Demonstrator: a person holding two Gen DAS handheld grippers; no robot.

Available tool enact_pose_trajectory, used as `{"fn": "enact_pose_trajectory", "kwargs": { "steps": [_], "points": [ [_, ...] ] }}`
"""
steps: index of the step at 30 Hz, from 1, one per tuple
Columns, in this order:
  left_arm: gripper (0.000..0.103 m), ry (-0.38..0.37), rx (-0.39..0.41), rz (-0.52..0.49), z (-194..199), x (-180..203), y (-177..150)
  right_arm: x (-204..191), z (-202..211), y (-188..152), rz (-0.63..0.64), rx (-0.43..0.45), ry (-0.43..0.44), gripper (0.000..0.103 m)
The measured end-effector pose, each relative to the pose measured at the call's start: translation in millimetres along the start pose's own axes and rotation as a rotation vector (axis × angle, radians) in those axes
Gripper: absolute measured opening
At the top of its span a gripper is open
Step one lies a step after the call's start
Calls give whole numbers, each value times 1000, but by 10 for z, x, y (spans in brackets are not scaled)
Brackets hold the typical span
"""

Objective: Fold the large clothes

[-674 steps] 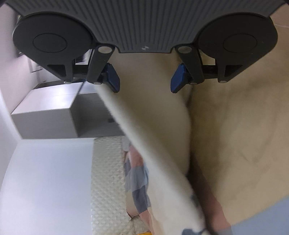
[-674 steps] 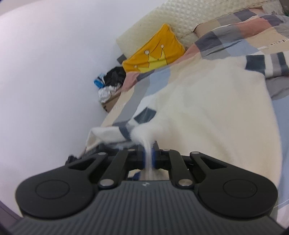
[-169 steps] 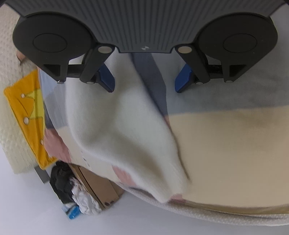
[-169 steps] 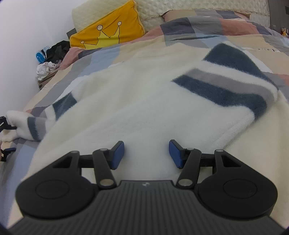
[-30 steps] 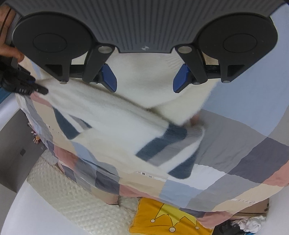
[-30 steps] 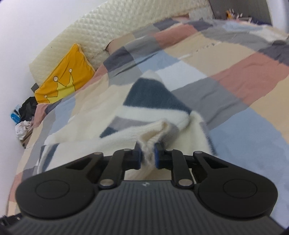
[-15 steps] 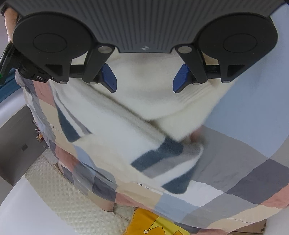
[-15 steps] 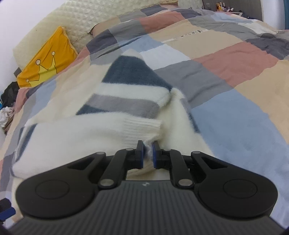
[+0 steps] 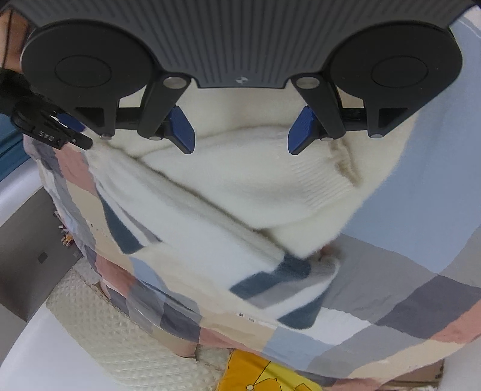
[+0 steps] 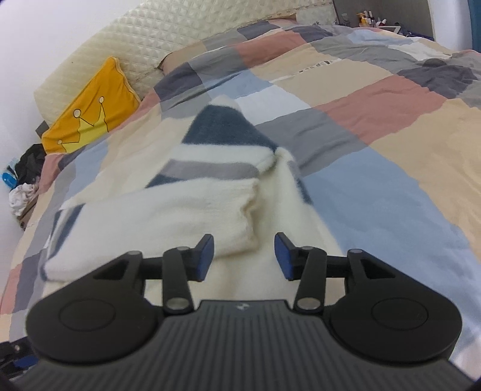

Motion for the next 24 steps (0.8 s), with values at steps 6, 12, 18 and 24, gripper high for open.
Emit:
{"fn": "enact_pose_trajectory", "kwargs": {
  "steps": [6,12,18,24],
  "points": [
    [73,37,-35,-11,-11,-82,-32,91,183,-154,-12,-34,-28,48],
    [73,28,-47,9,205,-210,65,33,428,-142,-24,-79,29,49],
    [73,14,-101,68,539,-581,274,-61,695,-100,-55,-273,210,50],
    [73,0,-178,133,707,-881,352,59,880,-112,-118,-344,249,50]
  ]
}}
Point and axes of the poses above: each gripper's, at about its wrist camera, not at the fingertips, and z roughly against the way its jaws point, x to its right, y to its top, the point moved 9 cm from there along -z, roughly the way its jaws point, and after that the axes turned 1 degree about -z, right-handed, at the moved point
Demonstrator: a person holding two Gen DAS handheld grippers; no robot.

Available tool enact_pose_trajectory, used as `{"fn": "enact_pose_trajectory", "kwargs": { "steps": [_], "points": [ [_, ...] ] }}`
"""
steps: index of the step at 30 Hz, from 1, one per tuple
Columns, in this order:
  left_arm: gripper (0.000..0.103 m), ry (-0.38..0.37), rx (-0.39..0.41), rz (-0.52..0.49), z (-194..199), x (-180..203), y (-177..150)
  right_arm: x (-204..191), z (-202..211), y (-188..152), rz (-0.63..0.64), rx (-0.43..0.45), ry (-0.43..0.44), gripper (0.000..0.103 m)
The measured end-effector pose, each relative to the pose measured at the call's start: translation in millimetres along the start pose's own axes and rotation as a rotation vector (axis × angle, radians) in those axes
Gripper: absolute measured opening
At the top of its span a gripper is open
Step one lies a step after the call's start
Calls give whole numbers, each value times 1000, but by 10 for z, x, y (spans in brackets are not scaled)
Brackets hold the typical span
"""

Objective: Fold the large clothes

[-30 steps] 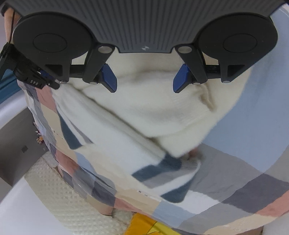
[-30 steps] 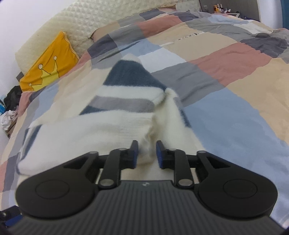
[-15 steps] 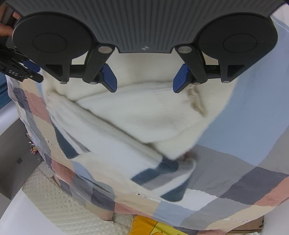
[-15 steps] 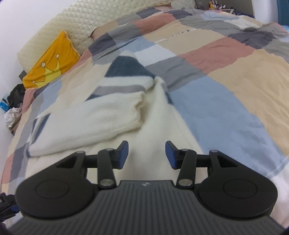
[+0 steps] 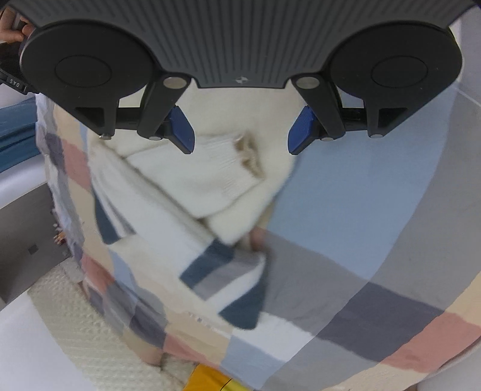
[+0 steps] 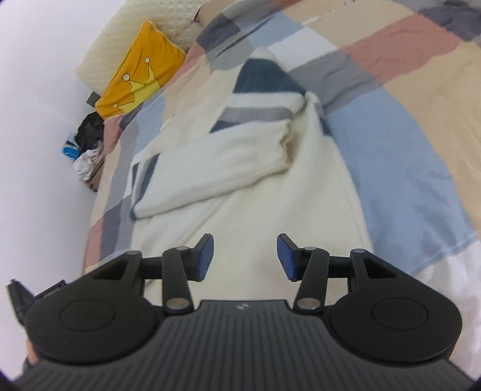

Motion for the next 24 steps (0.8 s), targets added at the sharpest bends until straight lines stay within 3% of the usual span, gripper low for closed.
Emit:
{"fn": "enact_pose_trajectory", "kwargs": {
  "steps": [6,10,12,13,24],
  "points": [
    [74,-38,-124,62,-187,-115,-217,225,-73,-164,-40,2,-75,50],
    [74,-20,-125,100,-260,-175,-311,263,-86,-153,1,39,-147,50],
    [74,-34,-130,141,-308,-211,-350,317,-88,-136,10,82,-216,61],
    [74,-39,-136,152,-334,-226,-377,348,-108,-142,-2,92,-233,71],
    [74,-51,-142,218,-448,-312,-506,711,-261,-166,-226,21,-231,71]
  ]
}}
Point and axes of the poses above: each gripper's, at about its wrist camera, not at the fingertips, and z roughly against the way its jaws point, x to its right, y to its top, the point moved 9 cm from there along -z, roughly the way its jaws point, and after that the axes turned 1 degree about -z, right-handed, at the moved point
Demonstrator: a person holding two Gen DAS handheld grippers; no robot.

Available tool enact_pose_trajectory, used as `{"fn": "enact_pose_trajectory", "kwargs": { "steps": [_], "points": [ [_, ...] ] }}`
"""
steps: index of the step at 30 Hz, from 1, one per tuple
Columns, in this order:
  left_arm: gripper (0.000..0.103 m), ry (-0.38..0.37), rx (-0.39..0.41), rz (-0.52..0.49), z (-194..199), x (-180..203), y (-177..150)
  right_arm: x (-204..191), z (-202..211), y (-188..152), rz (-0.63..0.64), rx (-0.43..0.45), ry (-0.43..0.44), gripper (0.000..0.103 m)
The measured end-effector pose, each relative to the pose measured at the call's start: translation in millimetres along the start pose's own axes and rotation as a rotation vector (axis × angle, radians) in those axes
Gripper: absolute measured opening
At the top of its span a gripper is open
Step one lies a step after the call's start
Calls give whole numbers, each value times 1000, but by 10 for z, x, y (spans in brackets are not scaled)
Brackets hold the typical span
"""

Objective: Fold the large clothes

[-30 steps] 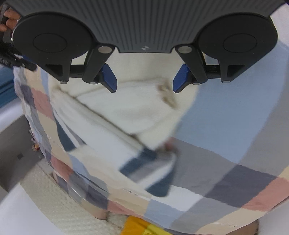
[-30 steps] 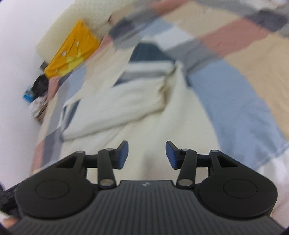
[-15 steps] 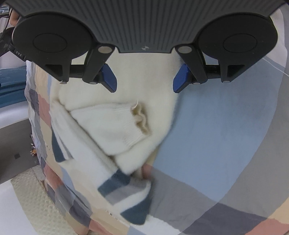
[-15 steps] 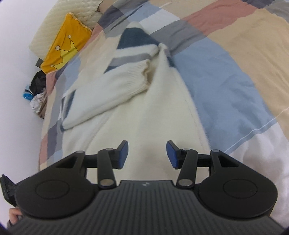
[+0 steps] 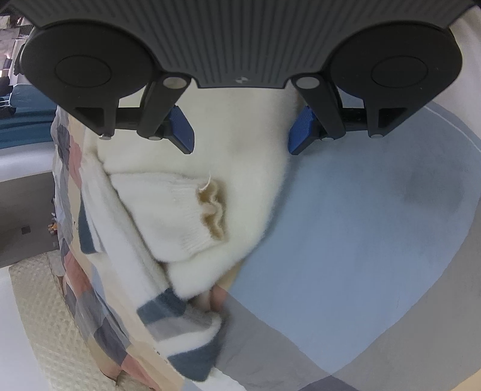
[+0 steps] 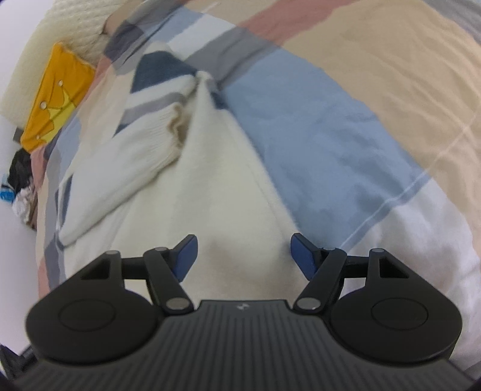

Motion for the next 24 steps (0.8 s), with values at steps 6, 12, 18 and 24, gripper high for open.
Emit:
{"fn": "enact_pose_trajectory", "kwargs": {
  "steps": [6,12,18,24],
  "points": [
    [74,25,-7,-9,-54,-3,-50,37,-57,-24,-55,-41,15,71],
    [72,66,-34,-3,-157,-25,-109,55,-68,-88,-103,-93,59,72],
    [60,117,-60,-3,-197,-71,-202,-61,24,-276,3,-121,35,72],
    [58,177,-88,-59,-188,-7,-493,-122,108,-502,91,-142,13,72]
  ]
}}
Point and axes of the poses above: each gripper's, at about its wrist camera, not at the fingertips, and z roughly against the way its jaws point, x to its right, y to its top, the point moved 9 cm from there along -z, roughly the way its jaws point, and after that the axes turned 1 degree about -z, right-handed, at the moved point
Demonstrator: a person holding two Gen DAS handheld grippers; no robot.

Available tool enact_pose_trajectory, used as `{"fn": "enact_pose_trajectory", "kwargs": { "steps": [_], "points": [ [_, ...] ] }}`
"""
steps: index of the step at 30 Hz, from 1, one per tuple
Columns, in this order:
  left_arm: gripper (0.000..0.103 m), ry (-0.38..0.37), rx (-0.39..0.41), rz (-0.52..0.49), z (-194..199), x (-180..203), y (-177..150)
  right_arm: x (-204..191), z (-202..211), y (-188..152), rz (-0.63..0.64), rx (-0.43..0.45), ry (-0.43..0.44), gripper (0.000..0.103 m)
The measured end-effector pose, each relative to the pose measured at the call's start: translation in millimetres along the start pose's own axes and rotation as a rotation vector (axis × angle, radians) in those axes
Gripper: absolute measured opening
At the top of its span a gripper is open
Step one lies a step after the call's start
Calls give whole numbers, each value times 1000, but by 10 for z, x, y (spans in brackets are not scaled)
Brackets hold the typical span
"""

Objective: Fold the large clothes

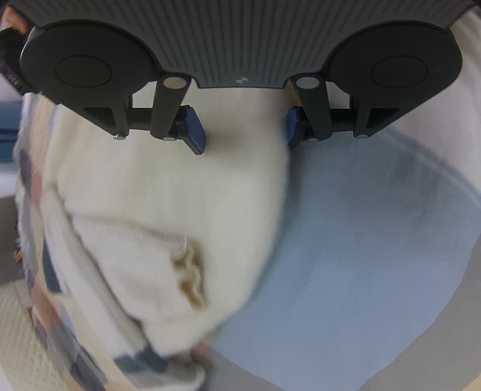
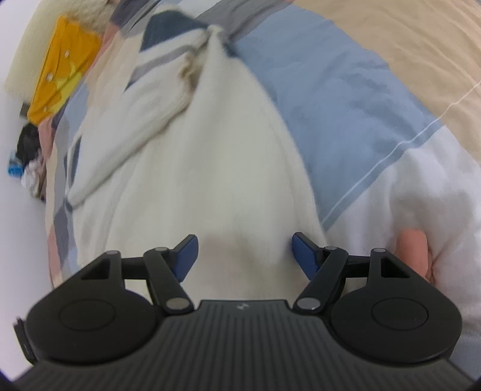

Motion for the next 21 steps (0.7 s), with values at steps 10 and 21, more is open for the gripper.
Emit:
{"fn": "enact_pose_trajectory", "kwargs": {
  "steps": [10,21],
  "points": [
    [50,50,-6,-45,83,56,-476,40,93,-223,102,-5,-112,50],
    [48,73,37,-54,110,45,-447,114,339,35,123,46,-161,51]
  ]
}}
Point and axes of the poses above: each gripper's, at about its wrist camera, not at the fingertips, and z roughly against the way its jaws point, x to its right, y to its top, the point moved 9 cm from there along -z, roughly the way its jaws point, and after that the axes turned 1 degree about -z, right-handed, at the moved point
